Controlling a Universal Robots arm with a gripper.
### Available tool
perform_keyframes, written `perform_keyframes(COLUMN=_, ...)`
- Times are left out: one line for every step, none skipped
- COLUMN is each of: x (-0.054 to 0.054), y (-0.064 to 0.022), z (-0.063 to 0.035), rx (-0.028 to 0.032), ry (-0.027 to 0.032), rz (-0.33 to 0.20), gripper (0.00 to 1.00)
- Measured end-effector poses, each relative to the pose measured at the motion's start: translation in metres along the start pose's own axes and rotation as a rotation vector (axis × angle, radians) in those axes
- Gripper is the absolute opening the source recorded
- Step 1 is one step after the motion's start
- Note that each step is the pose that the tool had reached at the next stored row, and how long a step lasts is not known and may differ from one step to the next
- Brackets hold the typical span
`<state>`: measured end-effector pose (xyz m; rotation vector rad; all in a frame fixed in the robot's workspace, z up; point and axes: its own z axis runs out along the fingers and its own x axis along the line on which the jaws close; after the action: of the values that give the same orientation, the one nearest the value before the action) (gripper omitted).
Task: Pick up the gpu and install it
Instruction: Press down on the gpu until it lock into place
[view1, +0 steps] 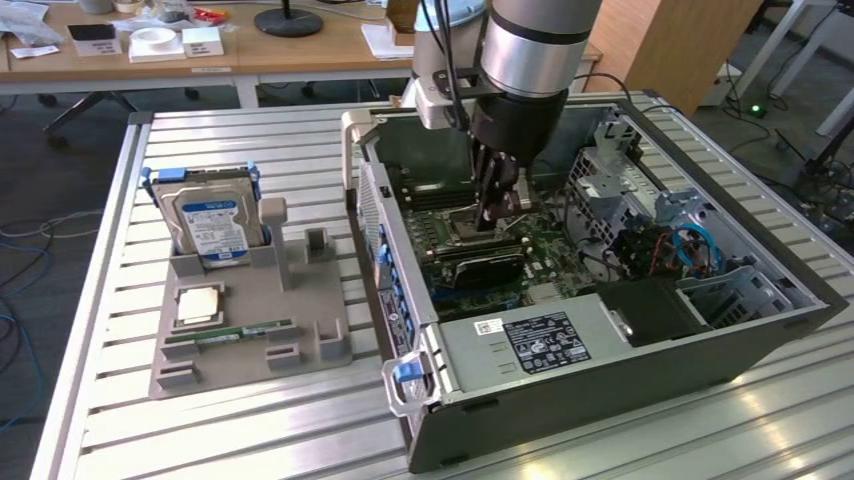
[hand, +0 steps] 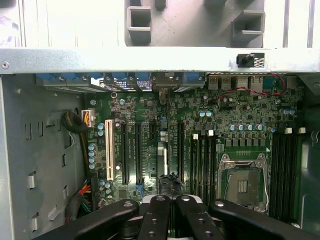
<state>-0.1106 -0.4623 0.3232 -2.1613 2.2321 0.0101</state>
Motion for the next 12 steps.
perform_keyframes(x=0.0, y=0.0, z=0.0, rx=0.0, ry=0.0, rz=0.0, gripper=0.11)
perform_keyframes(x=0.0, y=0.0, z=0.0, rx=0.0, ry=-0.0001, rz=0.0, gripper=0.11)
perform_keyframes(x=0.0, y=0.0, z=0.0, rx=0.0001, ry=0.0, rz=0.0, gripper=0.11)
perform_keyframes(x=0.0, y=0.0, z=0.0, rx=0.0, ry=0.0, rz=0.0, gripper=0.11)
perform_keyframes(x=0.0, y=0.0, z=0.0, rx=0.0, ry=-0.0001, rz=0.0, gripper=0.11)
perform_keyframes(x=0.0, y=0.0, z=0.0001, rx=0.0, ry=0.0001, rz=0.0, gripper=0.11)
perform_keyframes(x=0.0, y=0.0, z=0.0011, rx=0.0, ry=-0.0001, rz=0.0, gripper=0.11)
perform_keyframes(x=0.0, y=0.0001, z=0.0028, rx=0.0, ry=0.0, rz=0.0, gripper=0.11)
perform_keyframes(x=0.0, y=0.0001, z=0.0048, rx=0.0, ry=0.0, rz=0.0, gripper=0.11)
perform_keyframes(x=0.0, y=0.0001, z=0.0066, rx=0.0, ry=0.0, rz=0.0, gripper=0.11)
perform_keyframes(x=0.0, y=0.0001, z=0.0084, rx=0.0001, ry=-0.0002, rz=0.0, gripper=0.11)
perform_keyframes(x=0.0, y=0.0002, z=0.0102, rx=0.0, ry=-0.0001, rz=0.0, gripper=0.11)
